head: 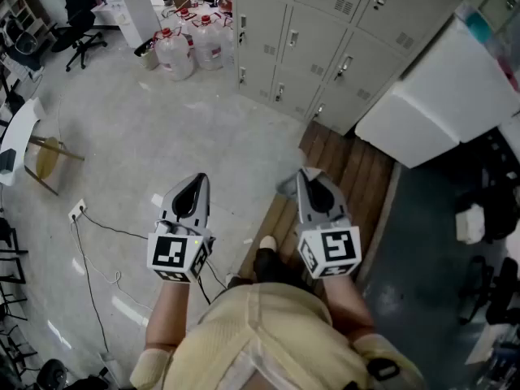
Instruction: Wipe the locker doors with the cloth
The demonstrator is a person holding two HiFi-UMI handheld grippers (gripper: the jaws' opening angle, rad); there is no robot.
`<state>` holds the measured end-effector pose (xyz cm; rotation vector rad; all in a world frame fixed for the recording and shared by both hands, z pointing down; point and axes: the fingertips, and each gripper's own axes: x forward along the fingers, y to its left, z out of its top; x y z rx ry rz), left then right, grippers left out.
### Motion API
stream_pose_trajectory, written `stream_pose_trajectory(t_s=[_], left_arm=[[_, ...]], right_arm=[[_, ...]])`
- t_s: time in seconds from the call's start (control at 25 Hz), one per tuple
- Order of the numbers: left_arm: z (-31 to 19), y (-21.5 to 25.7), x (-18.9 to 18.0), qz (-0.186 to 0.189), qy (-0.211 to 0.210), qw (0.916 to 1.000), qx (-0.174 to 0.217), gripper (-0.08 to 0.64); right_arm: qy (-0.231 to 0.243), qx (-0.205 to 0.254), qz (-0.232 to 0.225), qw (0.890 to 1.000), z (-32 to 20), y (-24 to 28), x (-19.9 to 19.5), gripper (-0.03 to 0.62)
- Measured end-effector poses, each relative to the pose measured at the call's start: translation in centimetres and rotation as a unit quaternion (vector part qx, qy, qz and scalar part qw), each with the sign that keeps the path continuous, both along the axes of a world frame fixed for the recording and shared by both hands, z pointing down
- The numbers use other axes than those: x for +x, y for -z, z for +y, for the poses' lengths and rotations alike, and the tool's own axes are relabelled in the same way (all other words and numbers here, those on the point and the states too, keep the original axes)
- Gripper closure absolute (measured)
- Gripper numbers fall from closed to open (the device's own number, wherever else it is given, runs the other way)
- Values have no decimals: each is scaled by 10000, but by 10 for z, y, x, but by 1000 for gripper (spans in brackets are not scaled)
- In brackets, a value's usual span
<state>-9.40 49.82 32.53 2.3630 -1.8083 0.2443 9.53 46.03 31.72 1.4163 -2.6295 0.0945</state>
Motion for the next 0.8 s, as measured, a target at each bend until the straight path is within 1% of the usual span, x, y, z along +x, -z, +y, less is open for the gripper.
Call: stream_pose_trajectory(t_s=[0.16,0.4,0.64,0.8], left_arm=[[-35,-7,10,121,12,9999,-4,558],[-74,-24,24,214,11,9997,-142,558],[-108,-32,22,230,-129,9994,-238,558],[-141,-39,19,296,-283,9989,-215,558]], right_arm=[[42,-54,37,10000,-34,-12,10,588],[52,-321,-132,9994,-72,-30,25,588],[42,-459,-54,9989,-99,-41,18,588],[-9,-359,47,9993,-124,-49,12,588]])
